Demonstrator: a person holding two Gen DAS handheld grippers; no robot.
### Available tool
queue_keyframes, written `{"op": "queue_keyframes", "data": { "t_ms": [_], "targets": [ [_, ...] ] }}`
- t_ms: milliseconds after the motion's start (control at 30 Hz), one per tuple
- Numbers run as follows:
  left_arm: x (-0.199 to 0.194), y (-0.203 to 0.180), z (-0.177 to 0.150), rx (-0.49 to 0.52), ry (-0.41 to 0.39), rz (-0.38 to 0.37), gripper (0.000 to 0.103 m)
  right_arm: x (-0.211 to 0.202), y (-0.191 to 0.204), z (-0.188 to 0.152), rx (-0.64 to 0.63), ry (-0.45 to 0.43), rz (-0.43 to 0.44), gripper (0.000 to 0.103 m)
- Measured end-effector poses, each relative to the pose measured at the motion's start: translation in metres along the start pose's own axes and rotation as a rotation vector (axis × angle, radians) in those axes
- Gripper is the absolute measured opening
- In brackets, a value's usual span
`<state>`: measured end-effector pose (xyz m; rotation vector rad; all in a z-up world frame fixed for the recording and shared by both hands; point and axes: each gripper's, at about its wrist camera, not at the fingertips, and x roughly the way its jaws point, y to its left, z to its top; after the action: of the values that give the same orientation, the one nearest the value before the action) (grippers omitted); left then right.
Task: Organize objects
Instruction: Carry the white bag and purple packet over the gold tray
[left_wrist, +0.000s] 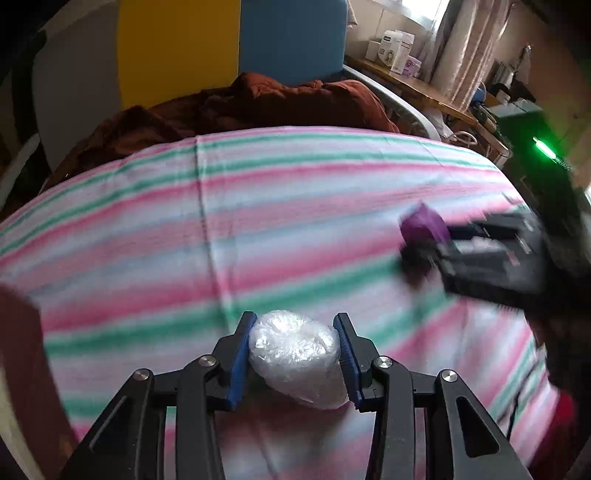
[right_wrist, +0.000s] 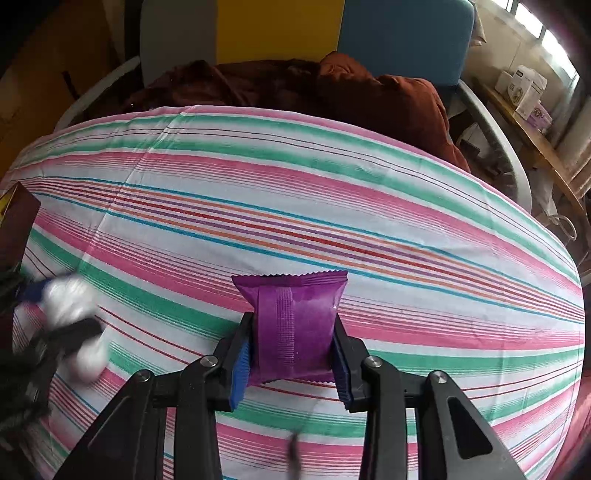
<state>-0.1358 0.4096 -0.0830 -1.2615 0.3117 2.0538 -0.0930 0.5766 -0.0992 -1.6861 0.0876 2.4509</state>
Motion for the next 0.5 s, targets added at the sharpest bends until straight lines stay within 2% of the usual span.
{"op": "queue_keyframes", "data": {
  "t_ms": [267, 500],
  "targets": [
    [-0.04, -0.01, -0.053, 0.085, -0.049, 0.03, 0.042, -0.006, 0.028, -0.01, 0.004, 0.05, 0.007, 0.035],
    [-0.078, -0.004, -0.071, 0.066, -0.11, 0.033, 0.042, -0.015, 0.065, -0.024, -0.02, 0.101, 0.025, 0.035]
  ]
}}
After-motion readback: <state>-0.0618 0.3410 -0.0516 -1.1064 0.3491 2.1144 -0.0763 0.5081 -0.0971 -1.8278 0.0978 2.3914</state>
